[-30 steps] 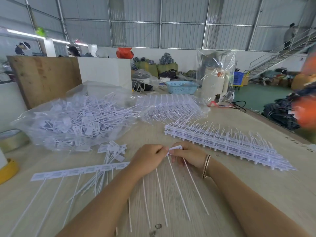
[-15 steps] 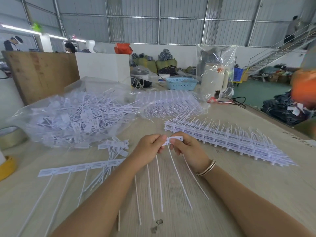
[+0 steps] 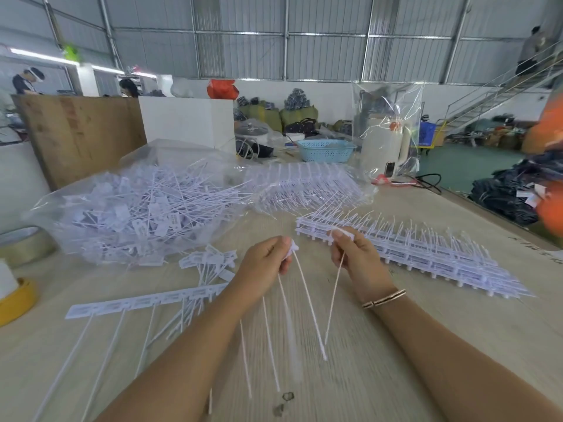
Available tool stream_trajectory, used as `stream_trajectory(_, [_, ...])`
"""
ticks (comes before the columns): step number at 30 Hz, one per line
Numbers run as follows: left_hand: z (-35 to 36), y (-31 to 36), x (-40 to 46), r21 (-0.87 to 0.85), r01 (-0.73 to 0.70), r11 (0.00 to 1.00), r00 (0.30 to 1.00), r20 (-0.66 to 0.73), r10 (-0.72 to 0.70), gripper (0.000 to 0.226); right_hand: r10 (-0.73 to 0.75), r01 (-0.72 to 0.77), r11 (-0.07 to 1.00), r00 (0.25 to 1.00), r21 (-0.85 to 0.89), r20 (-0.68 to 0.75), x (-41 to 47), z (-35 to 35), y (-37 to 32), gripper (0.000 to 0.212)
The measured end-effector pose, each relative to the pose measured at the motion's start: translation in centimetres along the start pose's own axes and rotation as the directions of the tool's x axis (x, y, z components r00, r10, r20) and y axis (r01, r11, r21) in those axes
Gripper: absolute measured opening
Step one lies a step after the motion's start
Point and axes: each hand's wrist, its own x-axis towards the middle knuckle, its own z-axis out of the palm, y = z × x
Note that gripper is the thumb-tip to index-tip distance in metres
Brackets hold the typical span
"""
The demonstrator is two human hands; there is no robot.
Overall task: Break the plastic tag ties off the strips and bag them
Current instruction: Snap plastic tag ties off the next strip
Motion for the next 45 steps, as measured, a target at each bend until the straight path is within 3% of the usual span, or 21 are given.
stream_trajectory(4, [0.4, -0.1, -0.3, 0.149, 0.012, 0.989, 0.995, 0.097, -0.027, 0.027, 0.158, -0.152, 0.986, 0.982, -0.070, 0.099, -0.1, 1.4, 0.4, 0.026])
stream_trajectory(8, [0.0, 0.6, -0.5, 0.174, -0.041, 0.984, 0.995, 0.093, 0.025, 0.024, 0.346, -0.340, 0.936, 0.936, -0.088, 0.068, 0.2, 2.1, -0.1, 0.024])
stream_trajectory(12, [-0.9, 0.7, -0.6, 0.329, -0.110, 0.938, 0.991, -0.033, 0.128, 0.025, 0.371, -0.299, 0.857, 0.923, -0.420, 0.100, 0.6, 3.5, -1.5, 0.031])
stream_trajectory(14, [-1.2, 0.8, -0.8, 0.371, -0.147, 0.917, 0.979, -0.075, 0.188, 0.025, 0.392, -0.294, 0.831, 0.912, -0.473, 0.123, 0.8, 4.6, -2.2, 0.024])
stream_trajectory(20, [-1.3, 0.6, -0.7, 0.410, -0.125, 0.903, 0.973, -0.127, 0.192, 0.020, 0.403, -0.359, 0.896, 0.905, -0.262, 0.137, 0.2, 7.9, -2.4, 0.010])
stream_trajectory(26, [-1.1, 0.1, -0.4, 0.417, -0.102, 0.903, 0.990, -0.044, 0.132, 0.028, 0.371, -0.346, 0.903, 0.927, -0.255, 0.057, -0.4, 6.3, -2.1, 0.040])
stream_trajectory(28, [-0.7, 0.1, -0.3, 0.450, -0.133, 0.883, 0.990, 0.025, 0.136, 0.028, 0.337, -0.315, 0.932, 0.935, -0.177, 0.109, -1.0, 5.4, -1.8, 0.051])
stream_trajectory(30, [-0.4, 0.1, -0.4, 0.469, -0.166, 0.868, 0.986, 0.092, 0.138, 0.026, 0.269, -0.243, 0.956, 0.950, -0.163, 0.161, -1.7, 4.8, -1.5, 0.043])
stream_trajectory(33, [-0.2, 0.1, -0.6, 0.631, -0.209, 0.747, 0.977, 0.112, 0.179, 0.023, 0.181, -0.140, 0.956, 0.973, -0.258, 0.142, -2.0, 4.0, -0.8, 0.028])
stream_trajectory(37, [-0.4, 0.0, -0.5, 0.798, -0.152, 0.583, 0.977, 0.034, 0.209, 0.012, 0.201, -0.181, 0.963, 0.976, -0.200, 0.085, -1.7, 3.5, -0.8, 0.028])
stream_trajectory(38, [-0.5, -0.2, -0.5, 0.811, -0.123, 0.572, 0.983, 0.021, 0.181, 0.019, 0.200, -0.182, 0.964, 0.976, -0.194, 0.080, -1.6, 3.4, -0.9, 0.029])
stream_trajectory(41, [-0.8, -0.7, -0.3, 0.739, -0.038, 0.673, 0.996, -0.028, 0.087, 0.036, 0.200, -0.188, 0.973, 0.976, -0.135, 0.081, -1.7, 3.4, -1.0, 0.030])
stream_trajectory(45, [-0.8, -0.6, -0.5, 0.663, -0.079, 0.744, 0.989, -0.041, 0.141, 0.039, 0.192, -0.175, 0.980, 0.954, -0.095, 0.231, -1.9, 3.4, -1.2, 0.034])
